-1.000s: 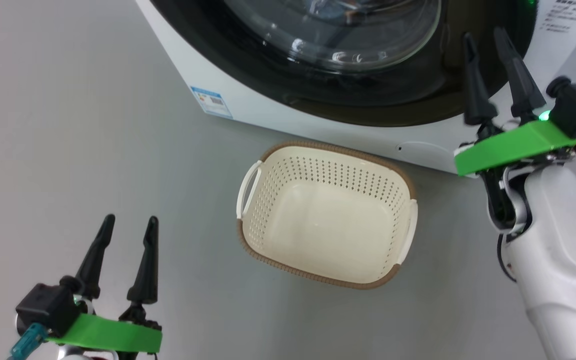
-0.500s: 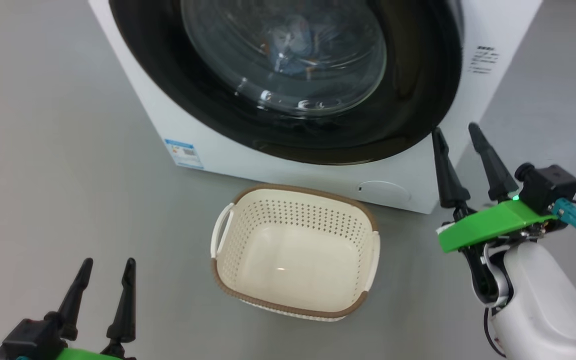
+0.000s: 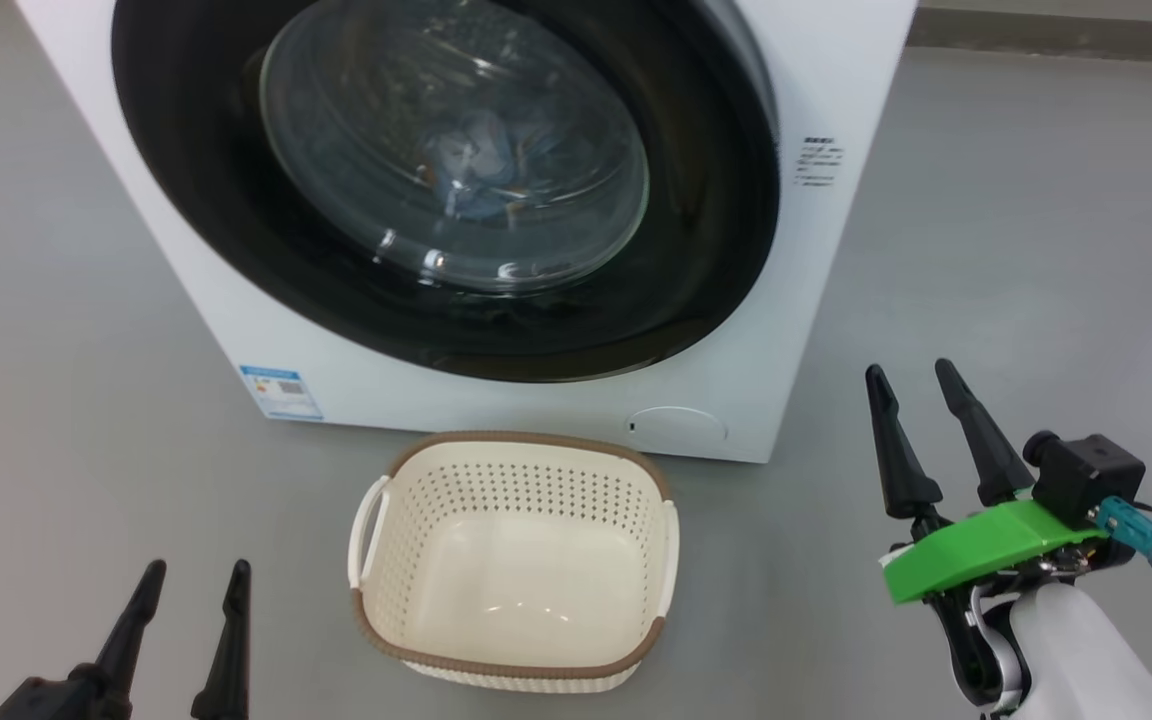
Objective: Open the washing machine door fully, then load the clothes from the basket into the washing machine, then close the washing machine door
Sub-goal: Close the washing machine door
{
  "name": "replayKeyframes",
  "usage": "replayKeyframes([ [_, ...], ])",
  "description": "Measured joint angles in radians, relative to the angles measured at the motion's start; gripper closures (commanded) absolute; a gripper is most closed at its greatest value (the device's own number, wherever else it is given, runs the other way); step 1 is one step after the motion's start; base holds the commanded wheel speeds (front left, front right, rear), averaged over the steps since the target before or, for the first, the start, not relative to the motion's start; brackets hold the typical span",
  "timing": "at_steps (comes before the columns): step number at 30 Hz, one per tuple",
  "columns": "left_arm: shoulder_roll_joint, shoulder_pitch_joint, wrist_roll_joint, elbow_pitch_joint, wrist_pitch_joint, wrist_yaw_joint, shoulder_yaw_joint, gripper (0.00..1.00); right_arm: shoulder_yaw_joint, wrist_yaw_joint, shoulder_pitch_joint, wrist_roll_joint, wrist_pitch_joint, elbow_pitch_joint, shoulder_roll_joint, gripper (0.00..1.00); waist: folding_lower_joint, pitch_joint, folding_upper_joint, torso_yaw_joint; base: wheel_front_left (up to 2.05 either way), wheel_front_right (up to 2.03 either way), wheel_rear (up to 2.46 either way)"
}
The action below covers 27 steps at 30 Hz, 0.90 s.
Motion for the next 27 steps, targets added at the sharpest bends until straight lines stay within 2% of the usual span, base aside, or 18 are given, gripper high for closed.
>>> replayKeyframes([
  [16, 0.003, 0.055, 0.02, 0.002, 0.0, 0.0, 0.071, 0.0, -0.021, 0.0, 0.11, 0.0, 0.0, -0.024, -0.007, 0.0, 0.0001, -0.051, 0.0, -0.14, 0.0, 0.0, 0.0],
  [27, 0.002, 0.056, 0.028, 0.002, 0.0, 0.0, 0.114, 0.0, -0.022, 0.0, 0.149, 0.0, 0.0, -0.038, -0.019, 0.0, 0.0001, -0.056, 0.0, -0.209, 0.0, 0.0, 0.0],
])
